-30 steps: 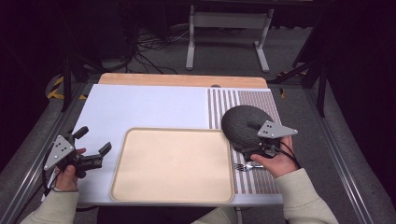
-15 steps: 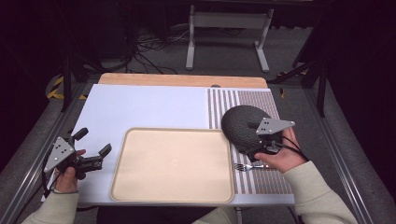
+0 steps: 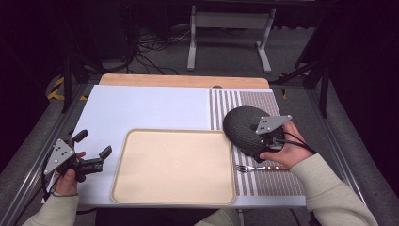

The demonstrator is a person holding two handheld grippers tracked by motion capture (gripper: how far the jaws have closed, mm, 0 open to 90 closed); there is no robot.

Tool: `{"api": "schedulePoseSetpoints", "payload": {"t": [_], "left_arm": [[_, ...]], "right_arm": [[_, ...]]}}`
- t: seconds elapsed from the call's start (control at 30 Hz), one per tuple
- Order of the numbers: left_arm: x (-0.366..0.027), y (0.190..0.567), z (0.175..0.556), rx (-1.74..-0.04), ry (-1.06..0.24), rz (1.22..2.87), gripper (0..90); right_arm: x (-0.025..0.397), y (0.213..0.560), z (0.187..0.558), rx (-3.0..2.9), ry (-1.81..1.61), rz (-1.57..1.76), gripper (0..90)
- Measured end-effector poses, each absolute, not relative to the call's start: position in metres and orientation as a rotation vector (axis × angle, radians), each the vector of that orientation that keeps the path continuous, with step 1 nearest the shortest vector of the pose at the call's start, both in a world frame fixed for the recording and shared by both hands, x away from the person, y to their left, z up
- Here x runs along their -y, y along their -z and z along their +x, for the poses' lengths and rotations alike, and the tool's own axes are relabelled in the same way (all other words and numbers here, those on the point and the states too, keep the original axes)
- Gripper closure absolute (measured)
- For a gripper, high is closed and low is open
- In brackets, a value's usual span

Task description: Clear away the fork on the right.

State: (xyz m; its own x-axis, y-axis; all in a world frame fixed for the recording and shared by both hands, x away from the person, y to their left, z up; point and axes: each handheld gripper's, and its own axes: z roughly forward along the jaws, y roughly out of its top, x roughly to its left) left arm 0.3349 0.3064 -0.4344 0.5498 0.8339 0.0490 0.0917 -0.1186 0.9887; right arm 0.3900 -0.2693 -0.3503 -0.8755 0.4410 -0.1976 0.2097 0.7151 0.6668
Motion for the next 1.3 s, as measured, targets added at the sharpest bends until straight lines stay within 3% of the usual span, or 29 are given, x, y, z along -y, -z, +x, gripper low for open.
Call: {"api": "schedulePoseSetpoints", "payload": {"t": [0.63,1.3], "left_arm": [[-0.306,0.435,0.335,-0.815,-0.762,1.575,0.2],[-0.304,0.435,0.341,-0.810,-0.742,1.577,0.2]], "right_arm": [[0.271,0.354,0.400,-2.745,-0.699,0.420,10.7],[0.269,0.382,0.394,-3.007,-0.225,0.274,28.1]]}}
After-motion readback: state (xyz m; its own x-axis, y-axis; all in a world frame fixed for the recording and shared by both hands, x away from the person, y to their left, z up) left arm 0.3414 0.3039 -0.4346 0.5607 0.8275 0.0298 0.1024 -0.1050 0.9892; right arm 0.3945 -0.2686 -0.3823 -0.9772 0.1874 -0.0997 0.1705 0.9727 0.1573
